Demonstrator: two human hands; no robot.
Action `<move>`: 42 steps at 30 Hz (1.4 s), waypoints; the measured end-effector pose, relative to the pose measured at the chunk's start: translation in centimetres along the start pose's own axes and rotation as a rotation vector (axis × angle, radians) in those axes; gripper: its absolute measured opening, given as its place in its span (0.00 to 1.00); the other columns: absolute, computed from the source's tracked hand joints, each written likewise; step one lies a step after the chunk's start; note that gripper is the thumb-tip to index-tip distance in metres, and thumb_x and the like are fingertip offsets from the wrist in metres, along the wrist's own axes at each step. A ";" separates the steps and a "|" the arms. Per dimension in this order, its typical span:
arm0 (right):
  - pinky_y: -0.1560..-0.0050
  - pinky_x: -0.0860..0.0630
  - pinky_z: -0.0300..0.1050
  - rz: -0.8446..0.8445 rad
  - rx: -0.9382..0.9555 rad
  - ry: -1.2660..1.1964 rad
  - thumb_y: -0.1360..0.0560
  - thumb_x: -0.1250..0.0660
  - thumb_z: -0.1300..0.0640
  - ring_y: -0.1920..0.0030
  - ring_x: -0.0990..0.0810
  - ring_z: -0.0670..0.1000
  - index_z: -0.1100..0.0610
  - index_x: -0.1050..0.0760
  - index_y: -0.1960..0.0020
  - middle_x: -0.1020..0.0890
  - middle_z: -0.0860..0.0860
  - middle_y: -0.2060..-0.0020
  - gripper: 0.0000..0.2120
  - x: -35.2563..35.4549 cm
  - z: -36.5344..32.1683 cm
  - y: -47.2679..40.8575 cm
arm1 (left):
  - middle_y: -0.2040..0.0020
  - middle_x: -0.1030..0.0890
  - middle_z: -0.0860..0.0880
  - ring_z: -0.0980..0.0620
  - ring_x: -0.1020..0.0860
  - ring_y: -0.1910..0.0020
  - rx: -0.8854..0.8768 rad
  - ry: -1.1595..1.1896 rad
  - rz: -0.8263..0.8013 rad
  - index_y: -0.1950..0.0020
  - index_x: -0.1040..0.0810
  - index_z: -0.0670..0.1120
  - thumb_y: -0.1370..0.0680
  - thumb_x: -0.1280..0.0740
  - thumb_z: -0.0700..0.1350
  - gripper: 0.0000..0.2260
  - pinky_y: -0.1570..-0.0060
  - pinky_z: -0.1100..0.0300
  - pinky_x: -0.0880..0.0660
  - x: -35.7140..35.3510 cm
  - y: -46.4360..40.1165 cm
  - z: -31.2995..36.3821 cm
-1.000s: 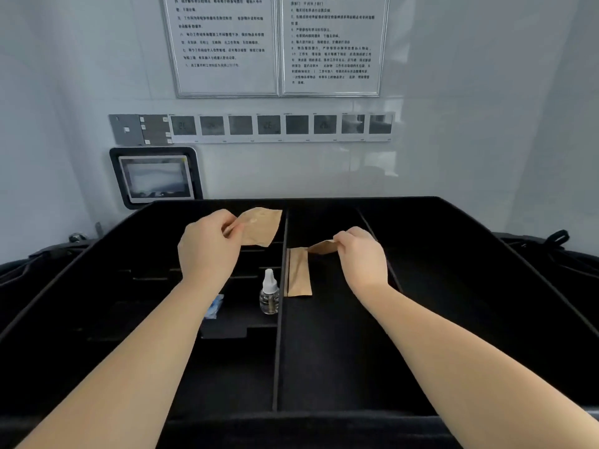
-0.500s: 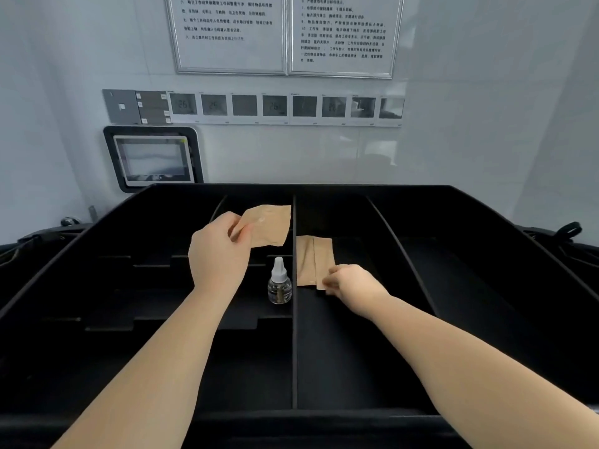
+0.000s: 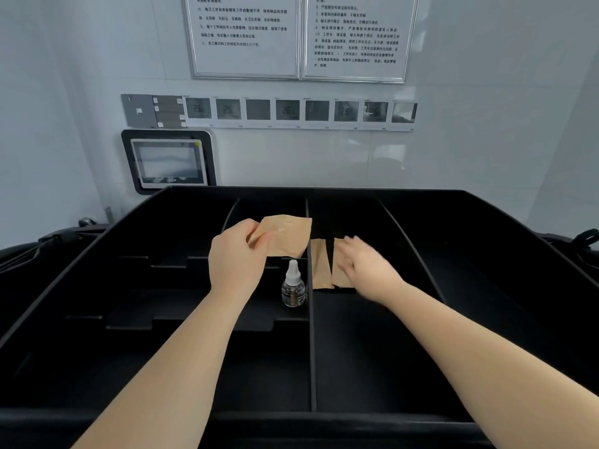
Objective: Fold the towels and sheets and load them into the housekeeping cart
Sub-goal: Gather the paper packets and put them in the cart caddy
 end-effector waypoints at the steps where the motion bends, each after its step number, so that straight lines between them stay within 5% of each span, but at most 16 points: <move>1: 0.28 0.47 0.42 0.131 0.013 -0.126 0.20 0.40 0.52 0.24 0.45 0.50 0.52 0.42 0.24 0.39 0.51 0.25 0.26 2.3 -0.9 0.2 | 0.72 0.27 0.62 0.60 0.29 0.72 -0.018 0.015 -0.014 0.72 0.37 0.56 0.25 0.29 0.44 0.21 0.73 0.68 0.40 0.0 0.0 0.4; 3: 0.31 0.41 0.40 0.266 0.083 -0.322 0.23 0.35 0.49 0.27 0.40 0.47 0.47 0.40 0.25 0.37 0.48 0.26 0.29 5.9 -3.2 0.8 | 0.71 0.26 0.63 0.60 0.29 0.71 -0.063 0.020 -0.031 0.72 0.36 0.57 0.25 0.29 0.44 0.21 0.73 0.68 0.38 0.2 -0.1 1.3; 7: 0.44 0.34 0.27 0.206 0.204 -0.463 0.26 0.29 0.53 0.37 0.35 0.38 0.44 0.37 0.27 0.30 0.42 0.34 0.31 8.1 -8.0 1.5 | 0.72 0.27 0.61 0.59 0.31 0.73 -0.131 0.030 -0.014 0.73 0.37 0.58 0.26 0.28 0.43 0.23 0.71 0.66 0.39 1.5 -0.4 3.3; 11: 0.57 0.33 0.25 0.234 0.205 -0.498 0.27 0.29 0.59 0.53 0.25 0.38 0.48 0.23 0.44 0.20 0.40 0.53 0.14 9.0 -9.9 1.4 | 0.74 0.28 0.58 0.59 0.32 0.73 -0.107 0.044 -0.067 0.72 0.30 0.56 0.26 0.28 0.43 0.19 0.71 0.69 0.34 3.1 -0.4 3.5; 14: 0.61 0.31 0.26 0.170 0.214 -0.624 0.29 0.28 0.61 0.59 0.23 0.37 0.46 0.22 0.56 0.19 0.40 0.62 0.10 8.3 -11.6 0.9 | 0.70 0.22 0.59 0.62 0.26 0.69 -0.040 0.076 -0.099 0.61 0.20 0.50 0.26 0.27 0.44 0.04 0.66 0.71 0.30 5.1 -0.1 2.7; 20: 0.52 0.24 0.39 0.050 0.224 -0.727 0.29 0.27 0.59 0.55 0.20 0.43 0.50 0.21 0.55 0.17 0.44 0.59 0.06 5.6 -16.4 0.0 | 0.63 0.16 0.50 0.53 0.18 0.62 0.056 0.076 -0.116 0.59 0.19 0.46 0.25 0.29 0.40 0.03 0.54 0.50 0.20 10.8 0.1 -0.6; 29: 0.53 0.24 0.39 0.135 0.359 -0.609 0.29 0.27 0.58 0.58 0.20 0.44 0.48 0.20 0.56 0.17 0.45 0.62 0.06 3.8 -28.8 -1.6 | 0.68 0.19 0.57 0.60 0.21 0.65 -0.044 -0.215 -0.256 0.62 0.20 0.53 0.26 0.29 0.45 0.06 0.56 0.53 0.21 18.0 -2.4 -7.4; 35: 0.56 0.25 0.35 0.215 0.204 -0.572 0.27 0.29 0.60 0.59 0.21 0.42 0.51 0.19 0.58 0.18 0.45 0.64 0.04 0.3 -33.0 -3.4 | 0.61 0.19 0.60 0.64 0.22 0.60 -0.104 -0.221 -0.305 0.58 0.21 0.58 0.25 0.30 0.49 0.04 0.59 0.63 0.26 21.1 -4.4 -12.3; 42: 0.57 0.28 0.32 0.199 0.094 -0.505 0.27 0.30 0.59 0.59 0.22 0.41 0.51 0.19 0.59 0.19 0.43 0.64 0.05 -4.1 -32.8 -4.4 | 0.63 0.19 0.59 0.59 0.24 0.61 -0.225 -0.400 -0.423 0.57 0.19 0.56 0.23 0.33 0.48 0.05 0.54 0.56 0.24 18.8 -5.4 -15.0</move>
Point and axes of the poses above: each hand's wrist, its own y-axis away from the middle knuckle, its own x-axis out of the back of the hand, z = x × y, the point moved 9 cm from there along -y, towards the middle knuckle
